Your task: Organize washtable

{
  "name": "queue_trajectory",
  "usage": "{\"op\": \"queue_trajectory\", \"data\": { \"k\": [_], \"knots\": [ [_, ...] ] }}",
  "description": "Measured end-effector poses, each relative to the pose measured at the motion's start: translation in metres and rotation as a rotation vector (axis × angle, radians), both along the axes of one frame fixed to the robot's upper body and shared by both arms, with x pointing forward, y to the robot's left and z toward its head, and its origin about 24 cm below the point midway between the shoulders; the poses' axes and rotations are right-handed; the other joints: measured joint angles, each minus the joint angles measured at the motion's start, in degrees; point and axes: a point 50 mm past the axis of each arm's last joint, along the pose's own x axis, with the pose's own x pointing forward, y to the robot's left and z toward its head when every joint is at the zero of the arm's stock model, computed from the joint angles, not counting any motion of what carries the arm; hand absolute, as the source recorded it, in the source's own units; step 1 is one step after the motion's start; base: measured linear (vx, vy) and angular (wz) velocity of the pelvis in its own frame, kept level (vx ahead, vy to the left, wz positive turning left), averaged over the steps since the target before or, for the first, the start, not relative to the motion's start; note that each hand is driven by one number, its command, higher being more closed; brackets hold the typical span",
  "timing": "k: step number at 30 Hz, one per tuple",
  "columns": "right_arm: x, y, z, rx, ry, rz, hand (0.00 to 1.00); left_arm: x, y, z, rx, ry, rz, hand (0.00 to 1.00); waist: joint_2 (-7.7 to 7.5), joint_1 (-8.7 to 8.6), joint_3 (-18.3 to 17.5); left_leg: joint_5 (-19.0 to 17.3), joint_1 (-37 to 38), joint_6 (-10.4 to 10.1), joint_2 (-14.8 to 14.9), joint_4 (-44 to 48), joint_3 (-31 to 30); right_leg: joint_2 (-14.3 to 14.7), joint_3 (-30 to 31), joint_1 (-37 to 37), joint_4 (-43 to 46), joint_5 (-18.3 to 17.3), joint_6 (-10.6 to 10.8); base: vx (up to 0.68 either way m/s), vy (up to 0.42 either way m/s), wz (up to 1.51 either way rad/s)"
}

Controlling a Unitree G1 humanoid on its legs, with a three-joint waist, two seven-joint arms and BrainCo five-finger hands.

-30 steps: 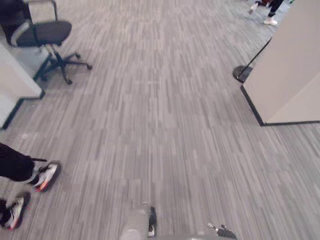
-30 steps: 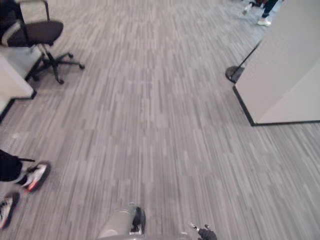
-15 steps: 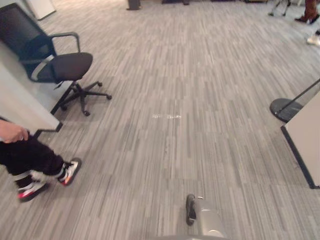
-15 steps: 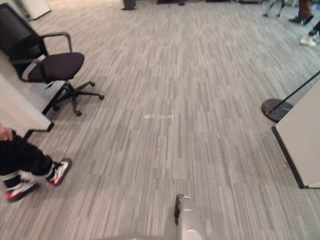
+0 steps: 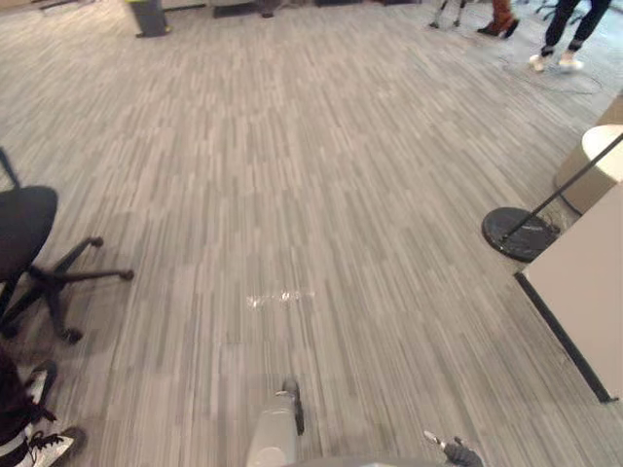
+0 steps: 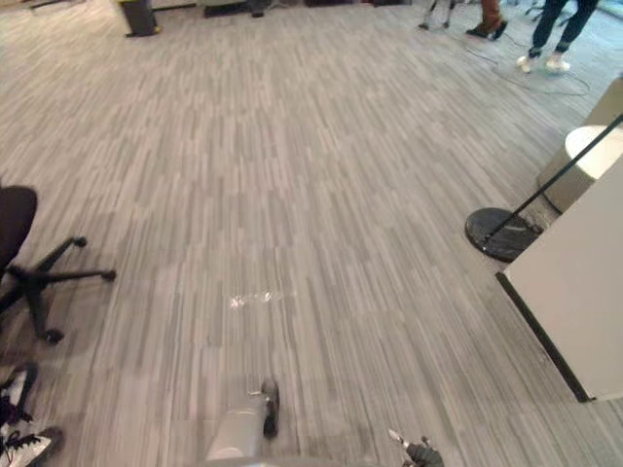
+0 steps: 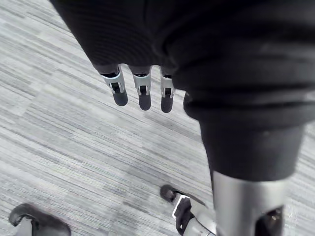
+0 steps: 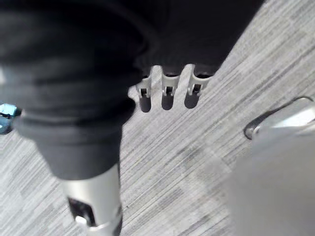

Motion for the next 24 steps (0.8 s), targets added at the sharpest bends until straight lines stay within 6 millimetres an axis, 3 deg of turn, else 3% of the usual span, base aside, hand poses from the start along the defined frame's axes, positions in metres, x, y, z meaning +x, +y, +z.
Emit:
{"op": "queue_trajectory", "data": {
  "k": [1,2,3,4,5,6,8,10,11,12,13,14,16,17,18,19,20,22,23,24],
  "knots": [
    [-0.003,0.004,-0.001,0.014,0.010,-0.006,0.00,0.001,0.007,0.001,0.015,0.001,-0.003,0.00,-1.48,-0.23,0.12,-1.63,0.53,0.80,-1.34,0.88,0.52,-1.42,0.33,-2.46,6.68,1.53,1.35,0.76,0.318,0.33],
    [-0.010,0.013,-0.004,0.046,0.039,-0.019,0.00,0.007,0.018,0.002,0.040,-0.006,-0.013,0.00,-3.11,-0.29,0.88,-4.60,2.10,2.94,-3.90,2.97,1.79,-3.43,1.23,-7.13,19.14,8.82,2.27,0.75,0.281,0.29],
    [-0.012,0.013,-0.005,0.058,0.047,-0.051,0.00,0.010,0.019,0.002,0.042,-0.013,-0.020,0.00,-3.61,-0.40,2.33,-7.80,6.29,4.74,-5.69,3.78,2.18,-4.67,1.13,-10.76,30.41,16.25,4.42,0.86,0.286,0.22],
    [-0.011,0.012,-0.005,0.055,0.044,-0.051,0.00,0.010,0.018,0.002,0.037,-0.011,-0.026,0.00,-3.21,-0.58,2.89,-9.00,9.04,5.45,-5.92,3.75,2.09,-4.54,0.31,-12.03,34.69,16.23,4.19,0.68,0.183,0.01],
    [-0.010,0.008,-0.004,0.047,0.034,-0.043,0.00,0.008,0.013,0.001,0.021,0.005,-0.060,0.00,-1.95,-1.23,3.42,-10.16,14.90,6.73,-5.92,1.90,1.74,-4.40,-2.77,-14.45,39.76,12.68,0.96,0.73,0.187,-0.04],
    [-0.007,0.004,-0.002,0.030,0.008,-0.028,0.00,0.006,0.012,0.001,0.011,0.016,-0.090,0.00,-0.71,-1.86,3.12,-10.14,20.24,6.75,-5.71,-2.67,1.30,-4.35,-7.32,-17.57,39.60,9.62,-0.49,0.57,0.143,-0.03],
    [-0.002,0.002,0.000,0.018,-0.013,-0.002,0.00,0.008,0.008,0.000,-0.003,0.006,-0.107,0.00,0.94,-2.17,3.13,-10.00,26.08,6.52,-4.71,-8.47,1.24,-3.78,-11.87,-21.04,33.04,6.65,-1.91,0.42,0.104,-0.02],
    [-0.003,-0.002,0.001,0.004,-0.015,0.005,0.00,0.010,0.006,0.000,-0.004,-0.008,-0.094,0.00,1.55,-2.95,3.09,-10.13,30.56,6.08,-3.96,-11.97,0.99,-2.80,-14.37,-25.19,19.46,4.99,-1.41,0.55,0.064,0.16],
    [-0.009,-0.002,0.000,0.005,0.001,0.009,0.00,0.010,0.005,0.000,-0.001,-0.012,-0.059,0.00,1.68,-3.33,3.08,-11.03,32.04,3.47,-3.45,-12.17,0.72,-1.54,-14.80,-25.87,10.29,5.57,-1.23,0.60,-0.003,0.37],
    [-0.015,0.002,-0.001,0.012,0.017,0.018,0.00,0.006,0.005,0.000,0.004,-0.010,-0.035,0.00,1.42,-3.11,2.92,-12.05,33.09,1.66,-3.40,-11.81,0.64,-0.84,-14.79,-25.43,2.64,9.55,-2.50,0.63,-0.053,0.42],
    [-0.026,0.009,-0.002,0.022,0.045,0.046,0.00,0.004,0.012,0.003,0.031,-0.020,-0.005,0.00,-0.41,-2.82,2.10,-13.20,33.95,-0.35,-4.35,-10.97,0.54,-0.61,-14.73,-25.38,-4.15,18.36,-4.44,0.55,-0.092,0.30],
    [-0.029,0.009,-0.002,0.017,0.055,0.053,0.00,0.004,0.011,0.003,0.037,-0.021,0.012,0.00,-0.47,-2.64,1.96,-13.70,34.23,-1.12,-4.35,-10.10,0.32,-0.87,-15.13,-25.05,-3.64,15.67,-4.32,0.55,-0.113,0.10],
    [-0.031,-0.002,0.001,-0.024,0.065,0.111,0.00,0.015,0.000,0.001,0.023,-0.060,0.030,0.00,2.44,-1.96,1.10,-12.80,32.91,-3.46,-0.86,-4.76,0.19,1.28,-16.43,-22.60,-4.90,14.23,-5.05,0.49,-0.085,0.04],
    [-0.031,-0.003,0.001,-0.030,0.063,0.114,0.00,0.018,-0.001,0.001,0.022,-0.069,0.028,0.00,2.51,-2.06,1.01,-12.15,32.02,-4.54,-0.61,-2.61,-0.04,1.34,-16.61,-22.05,-5.27,13.25,-5.04,0.43,-0.083,0.15],
    [-0.032,-0.004,0.002,-0.036,0.068,0.114,0.00,0.021,0.000,0.001,0.034,-0.074,0.028,0.00,2.61,-1.89,1.07,-10.68,28.92,-6.86,-0.04,4.49,-0.11,1.35,-16.84,-21.06,-5.61,11.40,-5.22,0.38,-0.087,0.23],
    [-0.032,-0.006,0.002,-0.039,0.072,0.110,0.00,0.023,-0.001,0.001,0.036,-0.074,0.022,0.00,2.32,-1.87,1.34,-11.64,25.10,-6.15,2.27,11.41,0.79,1.31,-17.79,-19.34,-6.46,10.39,-5.54,0.34,-0.071,0.30],
    [-0.032,-0.005,0.002,-0.037,0.078,0.110,0.00,0.024,-0.001,0.001,0.037,-0.076,0.017,0.00,2.61,-1.88,1.19,-12.24,23.97,-5.11,3.63,12.61,1.67,1.31,-18.40,-17.96,-7.34,10.34,-5.58,0.31,-0.043,0.42],
    [-0.029,-0.004,0.002,-0.037,0.072,0.110,0.00,0.025,0.004,0.003,0.069,-0.083,0.024,0.00,0.49,-1.16,1.33,-12.77,21.97,-4.16,7.16,6.91,5.96,-0.27,-19.32,-14.08,-9.46,10.38,-5.52,0.21,-0.005,0.27],
    [-0.027,-0.004,0.002,-0.038,0.068,0.110,0.00,0.025,0.004,0.003,0.069,-0.083,0.028,0.00,0.33,-0.88,1.25,-12.54,21.88,-4.44,7.28,2.99,6.15,-0.64,-19.25,-14.09,-9.41,10.35,-5.45,0.07,0.039,0.01],
    [-0.025,-0.007,0.003,-0.053,0.056,0.111,0.00,0.025,0.001,0.002,0.058,-0.081,0.025,0.00,1.42,-0.43,0.48,-6.26,21.41,-5.51,7.52,-5.98,5.71,-0.29,-18.93,-14.22,-9.31,9.97,-4.22,0.08,0.106,-0.13]
  ]
}}
